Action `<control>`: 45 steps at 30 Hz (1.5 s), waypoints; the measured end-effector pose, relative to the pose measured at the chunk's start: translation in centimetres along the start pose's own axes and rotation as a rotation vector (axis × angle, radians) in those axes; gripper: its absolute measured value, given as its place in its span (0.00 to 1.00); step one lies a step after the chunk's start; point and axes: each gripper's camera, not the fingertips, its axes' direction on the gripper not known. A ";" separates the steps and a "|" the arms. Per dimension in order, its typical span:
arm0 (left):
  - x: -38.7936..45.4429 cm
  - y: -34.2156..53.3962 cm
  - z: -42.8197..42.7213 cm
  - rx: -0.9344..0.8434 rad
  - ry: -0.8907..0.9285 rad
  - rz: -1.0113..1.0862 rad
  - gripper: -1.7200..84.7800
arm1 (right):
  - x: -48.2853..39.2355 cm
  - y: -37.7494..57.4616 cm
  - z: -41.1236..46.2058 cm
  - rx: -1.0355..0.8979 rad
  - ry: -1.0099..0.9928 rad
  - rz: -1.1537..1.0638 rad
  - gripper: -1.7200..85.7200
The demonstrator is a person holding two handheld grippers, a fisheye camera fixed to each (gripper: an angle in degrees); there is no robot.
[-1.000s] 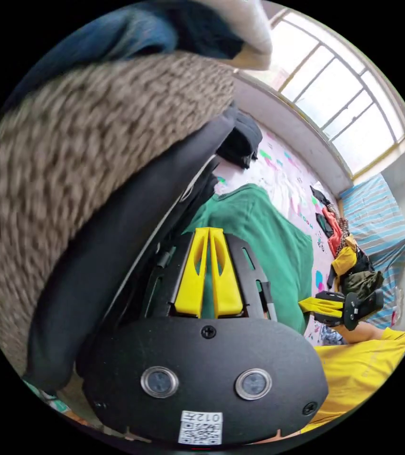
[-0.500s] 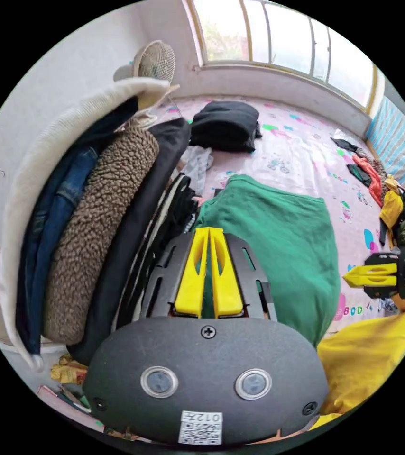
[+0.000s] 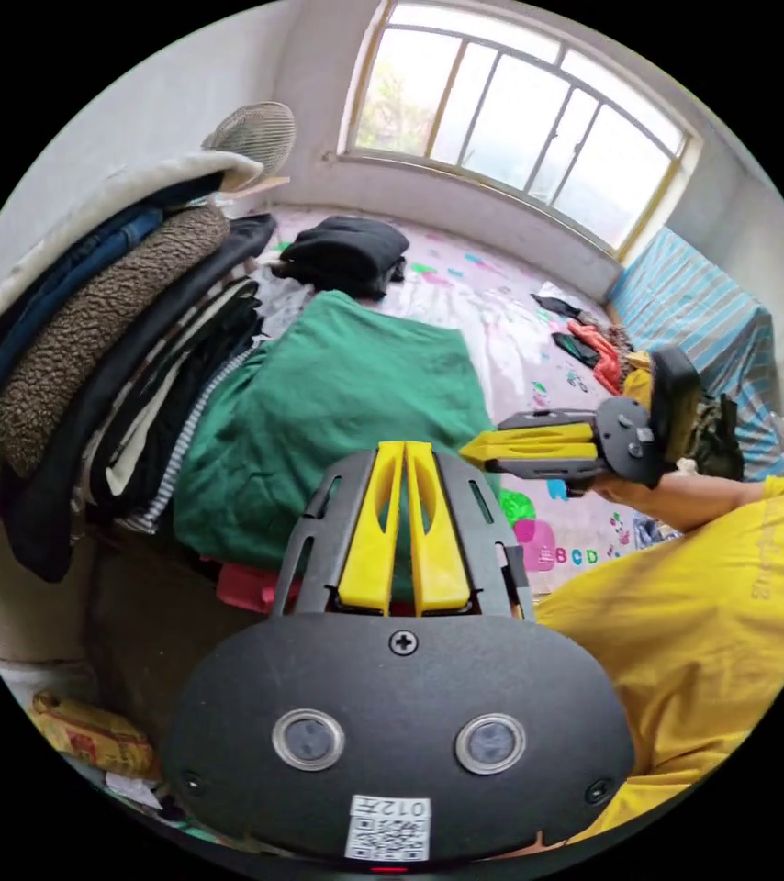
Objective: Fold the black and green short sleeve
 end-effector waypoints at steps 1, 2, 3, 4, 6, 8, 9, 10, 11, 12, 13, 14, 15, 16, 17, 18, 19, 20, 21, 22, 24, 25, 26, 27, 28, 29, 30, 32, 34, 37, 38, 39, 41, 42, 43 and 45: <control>1.1 0.8 1.5 -0.077 -0.012 0.025 0.02 | -0.1 0.3 -0.4 0.022 -0.017 0.015 0.02; 2.0 1.7 3.3 -0.163 -0.063 0.033 0.02 | -0.3 0.4 0.0 0.006 -0.005 0.033 0.02; 2.3 2.2 4.2 -0.211 -0.090 0.027 0.02 | -0.3 0.5 0.4 -0.021 0.004 0.037 0.02; 2.8 3.1 5.4 -0.240 -0.110 0.023 0.02 | -0.3 0.5 1.6 -0.076 0.018 0.046 0.02; 3.2 4.1 5.7 -0.207 -0.097 -0.001 0.02 | 0.0 0.7 1.6 -0.081 -0.009 0.080 0.02; 4.2 4.9 4.3 -0.105 -0.100 -0.036 0.02 | 0.5 0.7 -0.1 -0.048 -0.030 0.126 0.02; 4.7 5.0 3.9 -0.062 -0.123 -0.031 0.02 | 0.4 0.7 -0.7 -0.035 -0.025 0.126 0.02; 5.7 5.3 3.4 -0.005 -0.178 -0.029 0.02 | 0.3 0.7 -1.7 0.000 0.000 0.118 0.02; 6.6 5.3 3.8 0.000 -0.229 -0.025 0.02 | 0.2 0.7 -2.4 0.023 0.044 0.118 0.02; 6.9 5.2 4.3 -0.014 -0.249 -0.021 0.02 | 0.3 0.7 -2.5 0.024 0.067 0.124 0.02; 7.4 5.1 5.8 -0.060 -0.286 -0.012 0.02 | 0.5 0.4 -2.2 -0.003 0.107 0.134 0.02; 7.4 5.2 7.8 -0.116 -0.315 -0.023 0.02 | 0.7 0.1 -1.4 -0.052 0.119 0.127 0.02; 7.4 5.2 8.7 -0.134 -0.313 -0.038 0.02 | 0.9 0.0 -1.1 -0.062 0.116 0.121 0.02; 7.4 5.6 9.7 -0.116 -0.304 -0.068 0.02 | 1.1 -0.1 -1.0 -0.068 0.106 0.114 0.02; 7.5 5.9 10.0 -0.087 -0.293 -0.087 0.03 | 1.4 -0.3 -1.3 -0.069 0.090 0.119 0.02; 7.4 6.0 10.1 -0.077 -0.280 -0.104 0.03 | 1.5 -0.4 -1.6 -0.065 0.084 0.122 0.02; 7.3 6.3 10.3 -0.062 -0.240 -0.144 0.03 | 1.7 -0.5 -2.2 -0.056 0.081 0.125 0.02; 7.2 6.6 10.7 -0.063 -0.207 -0.163 0.02 | 1.8 -0.6 -2.7 -0.054 0.081 0.118 0.02; 7.3 6.7 10.9 -0.063 -0.195 -0.161 0.02 | 1.9 -0.6 -2.9 -0.054 0.077 0.117 0.02; 7.5 6.9 11.3 -0.055 -0.181 -0.147 0.02 | 2.1 -0.5 -3.3 -0.044 0.064 0.119 0.03; 8.2 7.4 11.8 -0.038 -0.178 -0.112 0.02 | 2.7 -0.3 -4.2 -0.013 0.039 0.147 0.03; 8.7 7.6 12.2 -0.036 -0.180 -0.097 0.02 | 3.0 -0.1 -4.7 0.001 0.025 0.158 0.03; 9.3 7.7 12.7 -0.037 -0.188 -0.079 0.02 | 3.2 0.0 -5.3 0.008 0.019 0.157 0.03; 9.7 7.8 12.9 -0.038 -0.195 -0.069 0.02 | 3.2 0.0 -5.6 0.010 0.020 0.153 0.03; 10.3 7.8 13.4 -0.040 -0.213 -0.050 0.02 | 3.2 0.0 -6.2 0.016 0.027 0.137 0.03; 11.0 7.8 13.9 -0.043 -0.228 -0.045 0.02 | 3.1 -0.1 -6.7 0.026 0.037 0.119 0.03; 11.2 7.8 14.1 -0.045 -0.234 -0.046 0.02 | 3.1 -0.1 -6.9 0.029 0.042 0.109 0.03; 12.5 7.9 15.0 -0.048 -0.261 -0.033 0.02 | 3.2 -0.1 -8.2 0.027 0.054 0.102 0.03; 13.9 7.8 14.9 -0.056 -0.288 0.001 0.02 | 3.5 -0.6 -9.8 -0.018 0.061 0.110 0.03; 15.6 7.9 13.0 0.111 -0.331 -0.049 0.02 | 3.6 -1.4 -13.5 -0.003 0.060 0.094 0.03; 15.9 7.7 12.8 0.153 -0.355 -0.083 0.02 | 3.6 -1.8 -15.1 0.052 0.066 0.077 0.03; 15.9 7.5 13.0 0.158 -0.374 -0.104 0.02 | 3.7 -2.0 -15.7 0.076 0.074 0.068 0.03; 15.7 6.5 15.4 0.099 -0.393 -0.155 0.02 | 4.5 -3.3 -16.6 0.069 0.107 0.066 0.03; 15.5 6.3 16.1 0.073 -0.386 -0.177 0.02 | 4.9 -3.6 -16.5 0.038 0.109 0.072 0.03; 15.2 6.1 17.6 0.025 -0.375 -0.222 0.02 | 5.7 -4.1 -16.0 -0.039 0.102 0.092 0.03; 15.1 6.1 19.2 0.017 -0.353 -0.260 0.02 | 6.9 -4.1 -16.0 -0.103 0.073 0.126 0.02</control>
